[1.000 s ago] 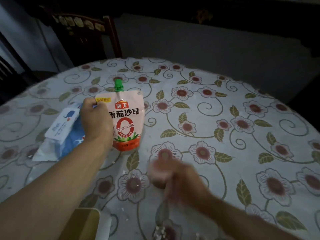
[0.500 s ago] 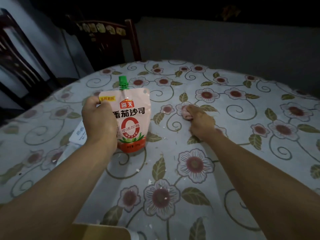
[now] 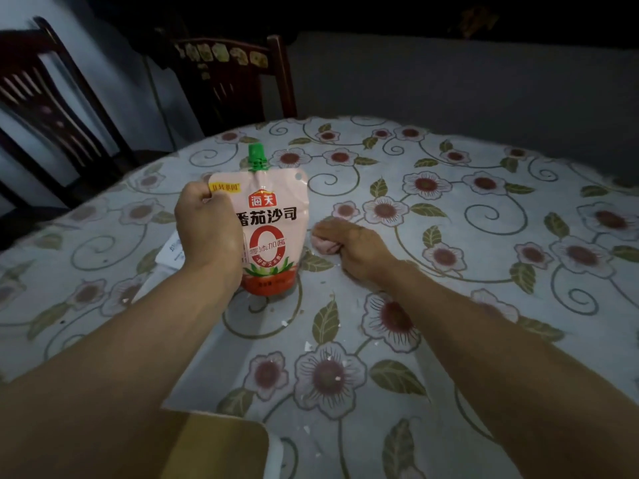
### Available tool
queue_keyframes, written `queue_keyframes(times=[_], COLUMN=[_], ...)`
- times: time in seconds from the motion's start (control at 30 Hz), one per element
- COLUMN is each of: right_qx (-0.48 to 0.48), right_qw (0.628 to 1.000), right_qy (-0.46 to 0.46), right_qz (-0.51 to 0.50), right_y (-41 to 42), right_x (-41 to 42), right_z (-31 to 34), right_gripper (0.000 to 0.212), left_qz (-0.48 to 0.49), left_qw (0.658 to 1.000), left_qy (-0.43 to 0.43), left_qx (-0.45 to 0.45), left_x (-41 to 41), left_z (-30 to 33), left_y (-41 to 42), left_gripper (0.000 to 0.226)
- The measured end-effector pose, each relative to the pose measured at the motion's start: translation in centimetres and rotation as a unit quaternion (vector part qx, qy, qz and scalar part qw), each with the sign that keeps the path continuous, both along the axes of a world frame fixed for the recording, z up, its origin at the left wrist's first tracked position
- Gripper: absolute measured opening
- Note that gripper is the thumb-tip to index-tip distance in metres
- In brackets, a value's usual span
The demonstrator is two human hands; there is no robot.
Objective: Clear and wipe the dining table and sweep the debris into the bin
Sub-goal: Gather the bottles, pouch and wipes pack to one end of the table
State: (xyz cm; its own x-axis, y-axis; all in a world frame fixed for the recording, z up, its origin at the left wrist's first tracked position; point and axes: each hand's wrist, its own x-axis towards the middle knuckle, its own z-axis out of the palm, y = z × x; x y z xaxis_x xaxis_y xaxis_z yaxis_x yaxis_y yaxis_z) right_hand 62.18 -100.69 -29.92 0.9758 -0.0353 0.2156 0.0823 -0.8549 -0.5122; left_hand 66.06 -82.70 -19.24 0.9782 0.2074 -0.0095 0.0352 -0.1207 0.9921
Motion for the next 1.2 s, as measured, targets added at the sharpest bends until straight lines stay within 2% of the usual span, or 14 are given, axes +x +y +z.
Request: queue_keyframes(times=[0.17, 0.27, 0.33, 0.43, 0.5, 0.57, 0.67, 0.7, 0.73, 0.83, 0.93, 1.03, 1.13, 1.2], right_qx=[-0.003, 0.013, 0.057, 0.184, 0.217, 0.237, 0.126, 0.136, 0.102, 0.069, 0.088, 0.12, 0.22, 0.213], right_qw=[0.992, 0.986, 0.982, 0.952, 0.953, 0.967, 0.975, 0.965, 0.964, 0.977, 0.993, 0.985, 0.971, 0.966], right_qy=[0.028, 0.057, 0.075, 0.164, 0.166, 0.093, 0.066, 0.067, 0.058, 0.063, 0.059, 0.108, 0.097, 0.048], right_qz=[0.119, 0.154, 0.166, 0.181, 0.127, -0.003, -0.17, -0.216, -0.237, -0.19, -0.059, 0.059, -0.02, -0.14], right_y=[5.1, 7.9, 9.5, 10.2, 8.7, 5.1, -1.7, -3.0, -3.5, -0.5, 4.6, 7.9, 7.2, 4.1], right_x=[-8.1, -14.5, -17.9, -22.3, -23.6, -23.4, -21.3, -20.3, -20.1, -21.4, -24.6, -28.0, -30.1, -30.9], right_z=[-0.5, 0.2, 0.9, 2.2, 3.2, 3.9, 4.3, 3.9, 3.4, 1.4, 0.9, 1.7, 3.6, 4.8], right_gripper=[0.043, 0.046, 0.039, 0.038, 0.039, 0.032, 0.024, 0.033, 0.044, 0.042, 0.042, 0.035, 0.038, 0.054], left_qz=[0.011, 0.002, -0.005, -0.017, -0.03, -0.036, -0.045, -0.048, -0.052, -0.06, -0.064, -0.069, -0.087, -0.103], left_qw=[1.0, 1.0, 1.0, 1.0, 0.999, 0.999, 0.998, 0.998, 0.998, 0.998, 0.997, 0.997, 0.996, 0.994], left_qy=[0.009, 0.016, 0.019, 0.023, 0.028, 0.026, 0.026, 0.025, 0.024, 0.026, 0.03, 0.023, 0.027, 0.038], left_qx=[0.003, -0.004, -0.013, -0.011, -0.012, -0.02, -0.026, -0.027, -0.023, -0.007, 0.016, 0.023, 0.007, 0.007], left_x=[-1.9, -3.4, -4.2, -5.7, -6.8, -7.6, -8.7, -9.1, -9.4, -10.1, -11.2, -12.7, -14.1, -14.9], left_z=[0.7, 1.6, 2.2, 2.7, 3.2, 3.3, 3.1, 3.0, 2.7, 2.1, 2.1, 2.5, 3.1, 3.1], left_y=[0.1, 0.3, 0.4, 0.3, 0.1, -0.1, -0.3, -0.3, -0.4, -0.5, -0.8, -1.2, -2.2, -3.0], left_gripper=[0.028, 0.029, 0.028, 0.026, 0.022, 0.024, 0.026, 0.027, 0.027, 0.029, 0.028, 0.025, 0.025, 0.022])
